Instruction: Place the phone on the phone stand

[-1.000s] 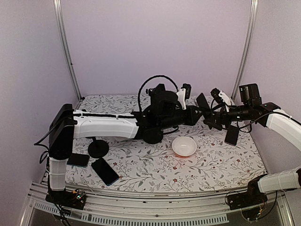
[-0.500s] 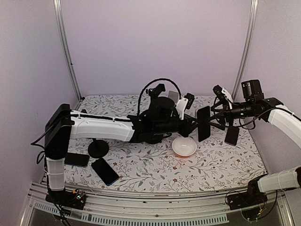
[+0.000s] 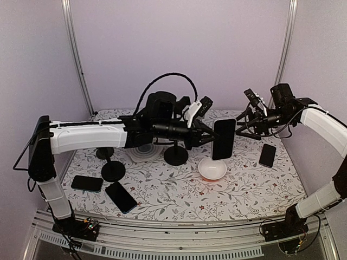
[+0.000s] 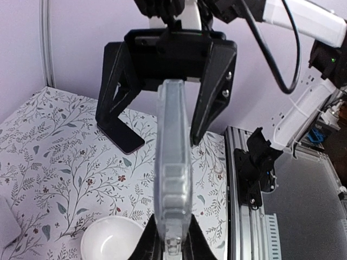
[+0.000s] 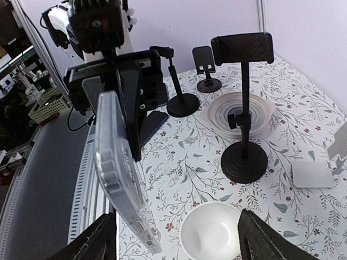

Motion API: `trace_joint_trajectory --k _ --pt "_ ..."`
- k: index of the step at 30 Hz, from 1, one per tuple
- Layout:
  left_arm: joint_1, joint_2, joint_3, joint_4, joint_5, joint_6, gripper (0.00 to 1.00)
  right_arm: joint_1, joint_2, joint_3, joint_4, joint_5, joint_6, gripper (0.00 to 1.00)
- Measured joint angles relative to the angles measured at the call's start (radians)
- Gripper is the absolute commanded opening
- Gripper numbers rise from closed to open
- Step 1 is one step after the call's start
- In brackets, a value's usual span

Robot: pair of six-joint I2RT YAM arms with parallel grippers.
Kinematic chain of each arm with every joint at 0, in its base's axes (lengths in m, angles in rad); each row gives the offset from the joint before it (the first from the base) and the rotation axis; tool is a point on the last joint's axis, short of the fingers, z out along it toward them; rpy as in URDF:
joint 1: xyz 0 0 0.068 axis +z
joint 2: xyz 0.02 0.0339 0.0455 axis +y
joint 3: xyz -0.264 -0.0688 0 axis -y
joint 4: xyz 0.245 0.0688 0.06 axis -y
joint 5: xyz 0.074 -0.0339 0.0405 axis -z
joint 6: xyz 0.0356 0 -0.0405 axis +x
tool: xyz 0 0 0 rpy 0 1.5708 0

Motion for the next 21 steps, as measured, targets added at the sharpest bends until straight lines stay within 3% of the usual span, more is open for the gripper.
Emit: trace_joint_trajectory --k 5,12,17,21 --pt "0.031 -0.002 -0.023 -0.066 0.076 0.032 0.0 0.055 0.04 0.052 -0.085 -0.033 -0.089 0.69" --pt "0.041 -0.002 -0.03 -0.099 0.129 0.053 0.0 0.15 0.065 0.068 -0.138 -0.037 -0.133 0.48" --pt "0.047 -0.002 -0.03 -0.106 0.15 0.059 0.0 0.156 0.111 0.092 -0.151 -0.031 -0.139 0.28" --pt "0.055 -0.001 -0.03 -0.109 0.161 0.065 0.0 0.163 0.124 0.093 -0.161 -0.029 -0.14 0.04"
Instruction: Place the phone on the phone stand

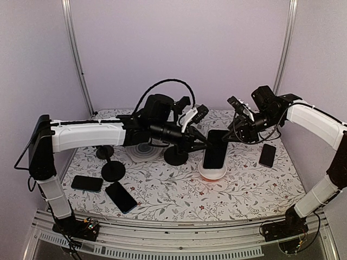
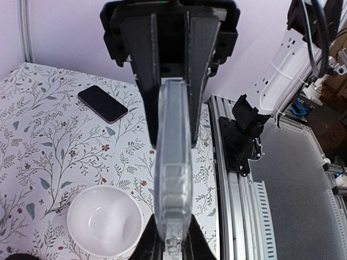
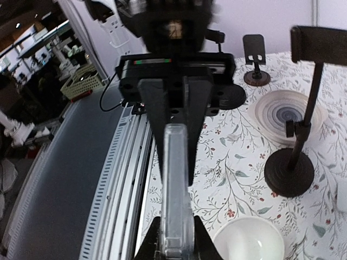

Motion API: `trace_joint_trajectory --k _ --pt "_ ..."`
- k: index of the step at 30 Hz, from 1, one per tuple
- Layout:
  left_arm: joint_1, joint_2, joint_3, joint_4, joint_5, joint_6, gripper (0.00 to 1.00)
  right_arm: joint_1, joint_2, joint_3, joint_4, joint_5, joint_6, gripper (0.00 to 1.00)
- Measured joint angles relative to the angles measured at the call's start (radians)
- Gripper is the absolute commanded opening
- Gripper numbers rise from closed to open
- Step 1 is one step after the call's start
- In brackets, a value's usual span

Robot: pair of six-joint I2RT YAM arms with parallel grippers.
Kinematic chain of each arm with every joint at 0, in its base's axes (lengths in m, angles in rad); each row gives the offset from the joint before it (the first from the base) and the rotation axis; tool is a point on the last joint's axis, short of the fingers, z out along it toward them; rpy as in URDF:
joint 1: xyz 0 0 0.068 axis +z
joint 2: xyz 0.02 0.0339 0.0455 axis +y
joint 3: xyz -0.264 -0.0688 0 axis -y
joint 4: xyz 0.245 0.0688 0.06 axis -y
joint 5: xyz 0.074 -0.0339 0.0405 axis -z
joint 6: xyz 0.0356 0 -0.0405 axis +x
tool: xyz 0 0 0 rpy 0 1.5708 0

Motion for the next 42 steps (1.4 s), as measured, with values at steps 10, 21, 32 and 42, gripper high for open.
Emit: trace_joint_trajectory --k 10,21,32,42 --pt "0.009 0.002 0.033 -0.014 -0.034 0.002 0.99 0.005 0.026 0.031 -0.03 0.029 -0.009 0.0" --pt "0.008 -0.081 -0.08 -0.013 -0.12 -0.003 0.99 -0.037 0.097 0.148 -0.043 0.076 0.025 0.0" --pt "-0.036 -0.241 -0.206 -0.034 -0.215 0.01 0.99 -0.101 0.217 0.305 0.197 0.261 0.298 0.0" --pt "-0.043 -0.393 -0.354 -0.035 -0.348 0.0 0.99 -0.1 0.384 0.508 0.313 0.362 0.421 0.0"
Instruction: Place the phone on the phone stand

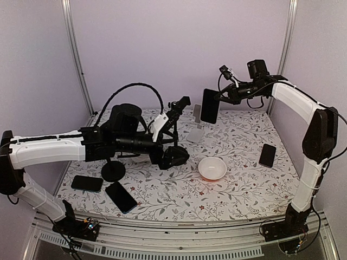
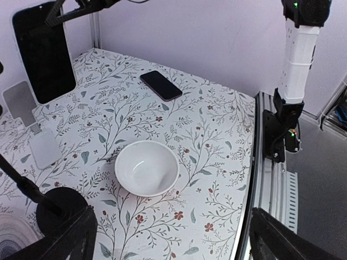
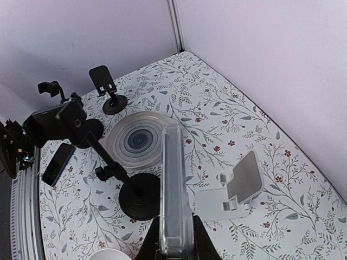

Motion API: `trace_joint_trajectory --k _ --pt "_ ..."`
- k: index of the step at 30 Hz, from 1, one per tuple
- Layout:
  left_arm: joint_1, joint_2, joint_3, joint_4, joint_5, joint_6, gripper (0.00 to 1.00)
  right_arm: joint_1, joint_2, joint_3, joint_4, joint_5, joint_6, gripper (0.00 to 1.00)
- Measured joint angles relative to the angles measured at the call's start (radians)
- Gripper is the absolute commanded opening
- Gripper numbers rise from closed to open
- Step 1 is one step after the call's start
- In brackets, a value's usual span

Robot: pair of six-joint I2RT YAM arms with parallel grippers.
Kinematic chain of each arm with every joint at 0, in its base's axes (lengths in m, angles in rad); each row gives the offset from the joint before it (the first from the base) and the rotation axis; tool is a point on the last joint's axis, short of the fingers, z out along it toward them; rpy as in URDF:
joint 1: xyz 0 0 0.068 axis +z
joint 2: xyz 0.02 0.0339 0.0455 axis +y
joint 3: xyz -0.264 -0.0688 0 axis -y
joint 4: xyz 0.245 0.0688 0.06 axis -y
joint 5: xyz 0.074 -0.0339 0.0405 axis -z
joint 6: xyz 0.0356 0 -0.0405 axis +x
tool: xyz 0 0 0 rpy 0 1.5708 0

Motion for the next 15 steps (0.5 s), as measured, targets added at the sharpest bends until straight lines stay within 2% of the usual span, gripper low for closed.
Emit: trace_joint_trajectory --k 6,11,15 --pt "0.0 -0.016 -0.019 -0.006 -0.09 -0.019 0.99 0.0 0.096 0.101 0.054 0.005 0.029 0.0" --pt "0.0 -0.031 -0.034 -0.011 -0.255 -0.068 0.99 0.0 0.169 0.164 0.079 0.006 0.048 0.0" --pt "0.0 -0.062 -0.068 0.006 -0.334 -0.096 0.99 0.0 0.214 0.191 0.091 0.009 0.059 0.0"
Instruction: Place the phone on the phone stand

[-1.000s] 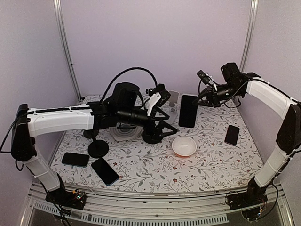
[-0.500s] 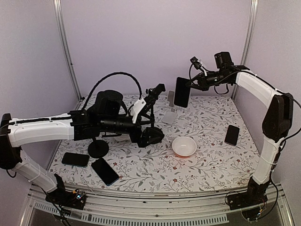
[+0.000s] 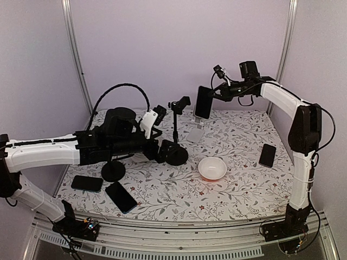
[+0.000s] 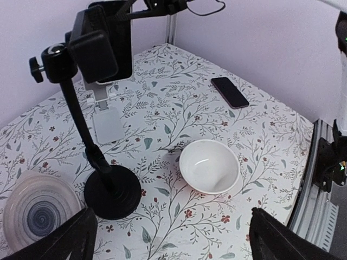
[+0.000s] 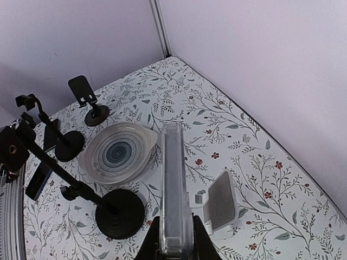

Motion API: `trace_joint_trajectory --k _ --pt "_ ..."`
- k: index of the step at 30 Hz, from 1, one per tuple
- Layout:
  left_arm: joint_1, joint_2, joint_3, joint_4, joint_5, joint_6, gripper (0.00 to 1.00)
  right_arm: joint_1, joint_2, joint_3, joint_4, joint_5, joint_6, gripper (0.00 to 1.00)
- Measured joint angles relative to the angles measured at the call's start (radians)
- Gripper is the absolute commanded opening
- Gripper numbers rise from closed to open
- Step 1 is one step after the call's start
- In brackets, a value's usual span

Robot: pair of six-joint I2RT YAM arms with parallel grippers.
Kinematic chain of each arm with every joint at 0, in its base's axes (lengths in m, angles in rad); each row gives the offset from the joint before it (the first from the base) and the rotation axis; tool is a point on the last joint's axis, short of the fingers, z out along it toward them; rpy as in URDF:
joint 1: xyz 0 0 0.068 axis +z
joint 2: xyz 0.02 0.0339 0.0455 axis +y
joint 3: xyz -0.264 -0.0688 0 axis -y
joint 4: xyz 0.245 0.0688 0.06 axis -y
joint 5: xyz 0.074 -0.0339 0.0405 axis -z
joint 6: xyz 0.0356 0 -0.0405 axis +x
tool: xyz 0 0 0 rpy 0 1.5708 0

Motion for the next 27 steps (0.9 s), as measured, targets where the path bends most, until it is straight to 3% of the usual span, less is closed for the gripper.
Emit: trace_joint_trajectory --k 27 --pt "0.0 -0.043 -0.049 0.055 -0.087 -0.039 0.99 0.002 0.159 0.096 0.07 0.048 0.023 0.0"
